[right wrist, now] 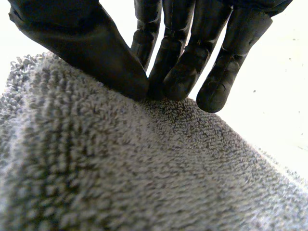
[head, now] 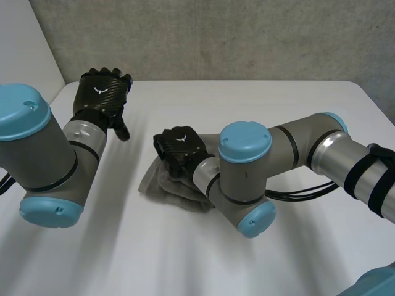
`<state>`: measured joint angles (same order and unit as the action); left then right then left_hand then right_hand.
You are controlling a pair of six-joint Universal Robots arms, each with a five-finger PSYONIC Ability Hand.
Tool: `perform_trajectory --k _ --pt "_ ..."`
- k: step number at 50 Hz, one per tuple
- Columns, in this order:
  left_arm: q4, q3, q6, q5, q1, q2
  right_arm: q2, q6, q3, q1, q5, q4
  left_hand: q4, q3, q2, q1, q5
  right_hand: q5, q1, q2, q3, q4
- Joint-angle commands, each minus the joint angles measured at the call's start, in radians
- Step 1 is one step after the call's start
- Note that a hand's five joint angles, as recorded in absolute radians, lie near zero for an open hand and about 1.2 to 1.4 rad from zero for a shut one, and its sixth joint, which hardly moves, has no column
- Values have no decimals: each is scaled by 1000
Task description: Fold the towel.
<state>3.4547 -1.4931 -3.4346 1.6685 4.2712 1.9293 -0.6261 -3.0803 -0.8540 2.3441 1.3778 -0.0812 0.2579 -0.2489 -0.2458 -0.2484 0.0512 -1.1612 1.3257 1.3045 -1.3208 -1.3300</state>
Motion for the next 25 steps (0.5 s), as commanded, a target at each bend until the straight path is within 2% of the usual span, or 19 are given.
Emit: perform_trajectory --k 1,10,16,17,18,19,20,21,25 --pt "0 -7 2 0 1 -6 2 -9 27 3 0 0 -62 53 50 53 -30 -61 71 92 -75 -66" --pt "0 -13 2 0 6 -10 54 -11 52 9 -2 1 -62 53 50 53 -30 -61 71 92 -75 -66" --pt "1 -16 6 0 7 -9 112 -5 93 11 0 81 -65 56 53 55 -33 -61 71 92 -75 -66" --pt "1 -16 9 0 4 -9 103 -5 86 11 3 87 -65 56 53 55 -33 244 -234 -212 229 238" --pt "1 -16 9 0 4 -9 103 -5 85 11 3 87 -65 56 53 55 -33 247 -237 -215 232 241" --pt "1 -16 11 0 4 -9 88 -5 72 9 6 89 -65 56 53 55 -33 866 -856 -835 851 860" --pt "1 -15 14 0 6 -9 50 -6 46 9 9 89 -65 56 53 55 -33 1161 -1151 -1130 1146 1155" --pt "1 -15 14 0 6 -9 49 -6 46 9 9 89 -65 56 53 55 -33 1161 -1151 -1130 1146 1155" --pt "0 -1 26 0 6 -12 -105 -15 -80 -5 3 74 -68 59 56 58 -36 1161 -1151 -1130 1146 1155"
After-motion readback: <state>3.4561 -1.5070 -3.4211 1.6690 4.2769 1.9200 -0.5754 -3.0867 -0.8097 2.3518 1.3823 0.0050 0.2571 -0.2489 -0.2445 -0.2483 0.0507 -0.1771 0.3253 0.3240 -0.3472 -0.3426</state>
